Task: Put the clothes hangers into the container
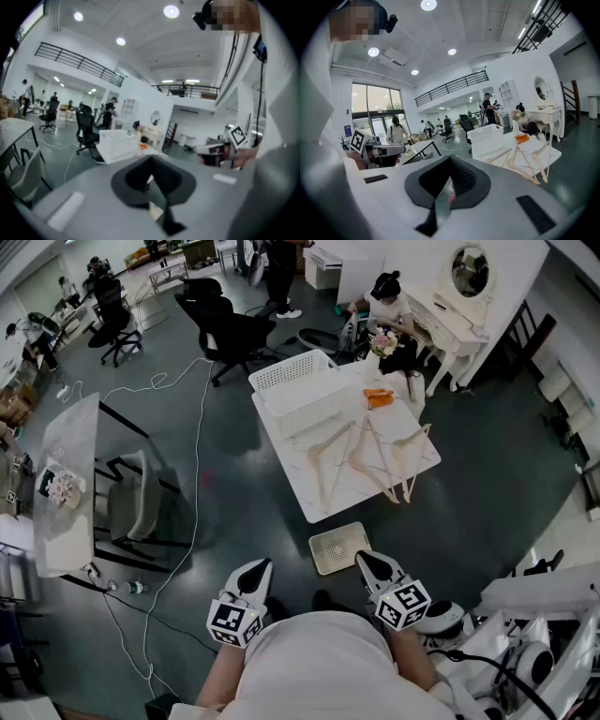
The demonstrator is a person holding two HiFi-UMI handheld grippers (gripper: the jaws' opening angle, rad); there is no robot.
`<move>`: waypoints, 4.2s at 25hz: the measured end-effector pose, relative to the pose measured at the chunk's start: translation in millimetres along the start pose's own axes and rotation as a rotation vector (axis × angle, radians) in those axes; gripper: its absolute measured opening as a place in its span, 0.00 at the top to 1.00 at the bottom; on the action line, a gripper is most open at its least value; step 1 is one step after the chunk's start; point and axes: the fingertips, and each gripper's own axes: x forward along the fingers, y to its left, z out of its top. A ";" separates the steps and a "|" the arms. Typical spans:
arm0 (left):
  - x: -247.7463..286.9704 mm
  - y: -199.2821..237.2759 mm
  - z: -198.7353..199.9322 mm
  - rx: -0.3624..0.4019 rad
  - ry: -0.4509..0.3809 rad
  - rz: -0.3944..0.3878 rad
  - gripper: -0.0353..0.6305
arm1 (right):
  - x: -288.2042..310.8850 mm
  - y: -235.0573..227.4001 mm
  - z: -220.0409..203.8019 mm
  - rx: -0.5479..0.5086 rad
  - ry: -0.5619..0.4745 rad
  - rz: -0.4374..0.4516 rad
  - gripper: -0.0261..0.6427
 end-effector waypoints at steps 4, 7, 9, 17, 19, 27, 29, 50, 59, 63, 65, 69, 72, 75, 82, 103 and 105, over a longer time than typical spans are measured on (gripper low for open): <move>1.4 -0.8 0.5 -0.001 0.001 0.000 0.94 | 0.5 -0.1 0.8 -0.003 0.001 0.005 0.96; 3.5 -1.8 1.2 0.000 0.001 -0.001 0.94 | 1.1 -2.2 1.4 -0.002 0.002 0.006 0.96; 4.4 -1.9 1.1 -0.002 0.003 -0.001 0.94 | 1.4 -3.2 2.5 -0.001 0.002 0.007 0.96; 6.4 -4.5 1.7 0.001 0.007 0.006 0.94 | 1.8 -2.8 2.6 0.005 0.008 0.030 0.96; 8.4 -6.2 0.9 0.000 0.008 0.010 0.94 | 1.5 -4.8 2.1 0.008 0.007 0.039 0.96; 18.5 -17.3 1.1 -0.023 -0.024 0.013 0.94 | -4.9 -22.3 5.7 0.026 -0.016 0.066 0.96; 21.9 -20.4 4.3 -0.030 -0.047 0.015 0.94 | -6.0 -27.8 7.0 0.023 -0.020 0.080 0.96; 69.0 13.5 7.4 -0.059 -0.057 0.092 0.94 | 18.6 -84.0 10.5 0.043 0.007 0.079 0.96; 101.5 92.2 23.2 -0.028 -0.011 -0.010 0.94 | 89.3 -79.6 25.8 0.070 -0.018 -0.009 0.96; 115.9 134.1 37.2 0.010 0.010 -0.053 0.94 | 129.1 -73.2 33.4 0.081 -0.004 -0.051 0.96; 122.7 154.3 41.7 0.014 0.017 -0.067 0.94 | 147.9 -73.3 38.0 0.094 -0.008 -0.071 0.96; 132.4 189.4 50.6 0.014 0.043 -0.109 0.94 | 181.9 -72.5 46.7 0.121 -0.006 -0.120 0.96; 139.2 213.0 52.8 0.037 0.076 -0.158 0.94 | 205.7 -72.6 46.5 0.125 0.015 -0.170 0.96; 146.4 239.0 54.8 0.057 0.102 -0.208 0.94 | 226.9 -73.0 46.3 0.136 0.017 -0.223 0.96; 160.2 279.6 58.2 0.088 0.134 -0.278 0.94 | 255.9 -71.2 43.5 0.155 0.027 -0.311 0.96; 234.7 278.4 48.6 0.010 0.196 -0.190 0.94 | 327.3 -198.1 -44.9 0.274 0.273 -0.267 0.95; 240.7 278.0 44.2 0.002 0.209 -0.183 0.94 | 336.4 -211.1 -61.0 0.275 0.319 -0.266 0.91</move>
